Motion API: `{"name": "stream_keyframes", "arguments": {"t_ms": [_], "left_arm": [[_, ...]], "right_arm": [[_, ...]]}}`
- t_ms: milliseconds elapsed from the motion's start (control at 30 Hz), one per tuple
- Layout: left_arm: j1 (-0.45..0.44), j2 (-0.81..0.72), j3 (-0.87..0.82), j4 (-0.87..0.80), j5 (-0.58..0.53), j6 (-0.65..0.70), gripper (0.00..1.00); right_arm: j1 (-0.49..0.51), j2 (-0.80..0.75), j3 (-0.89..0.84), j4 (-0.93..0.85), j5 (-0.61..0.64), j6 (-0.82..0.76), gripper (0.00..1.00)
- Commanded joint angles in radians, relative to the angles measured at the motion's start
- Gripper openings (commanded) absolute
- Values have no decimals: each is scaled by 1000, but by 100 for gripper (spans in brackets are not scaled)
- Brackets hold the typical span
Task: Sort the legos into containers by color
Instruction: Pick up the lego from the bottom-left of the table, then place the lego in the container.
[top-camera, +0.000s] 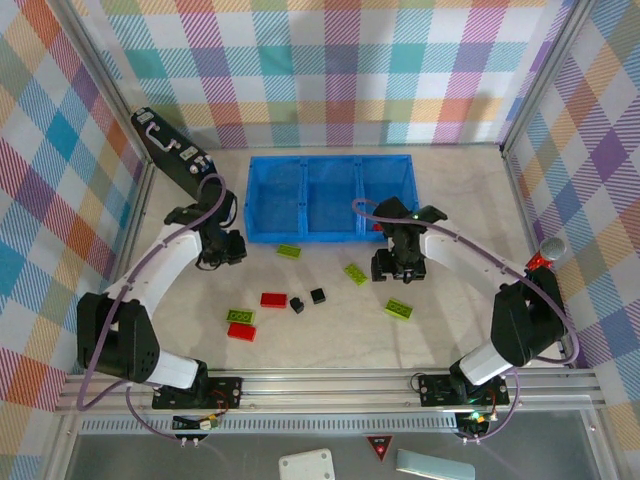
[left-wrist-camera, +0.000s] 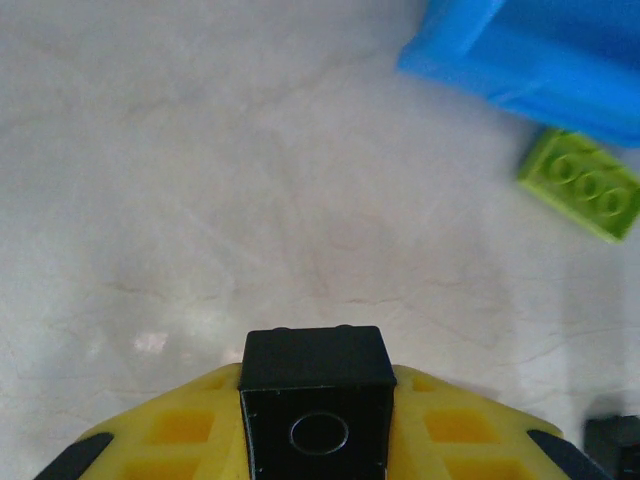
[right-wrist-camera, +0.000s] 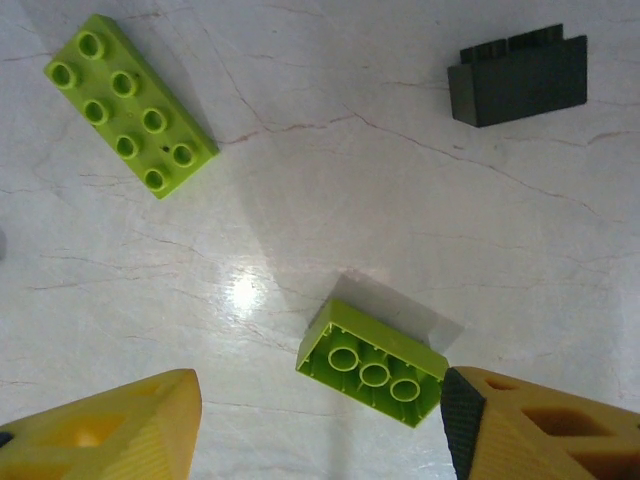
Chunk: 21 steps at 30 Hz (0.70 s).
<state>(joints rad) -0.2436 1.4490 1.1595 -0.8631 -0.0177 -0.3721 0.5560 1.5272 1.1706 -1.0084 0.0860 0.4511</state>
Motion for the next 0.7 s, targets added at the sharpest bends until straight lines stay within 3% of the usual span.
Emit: {"name": "stream_keyframes", "arguments": {"t_ms": [0,667], "left_arm": [[-23,68,83,-37,-12,27,29],[-102,490,572,-113,22,109,28]], "right_arm": [[2,-42,-19,-32,13,27,66],[2,-175,-81,-116,48,79,66]]}}
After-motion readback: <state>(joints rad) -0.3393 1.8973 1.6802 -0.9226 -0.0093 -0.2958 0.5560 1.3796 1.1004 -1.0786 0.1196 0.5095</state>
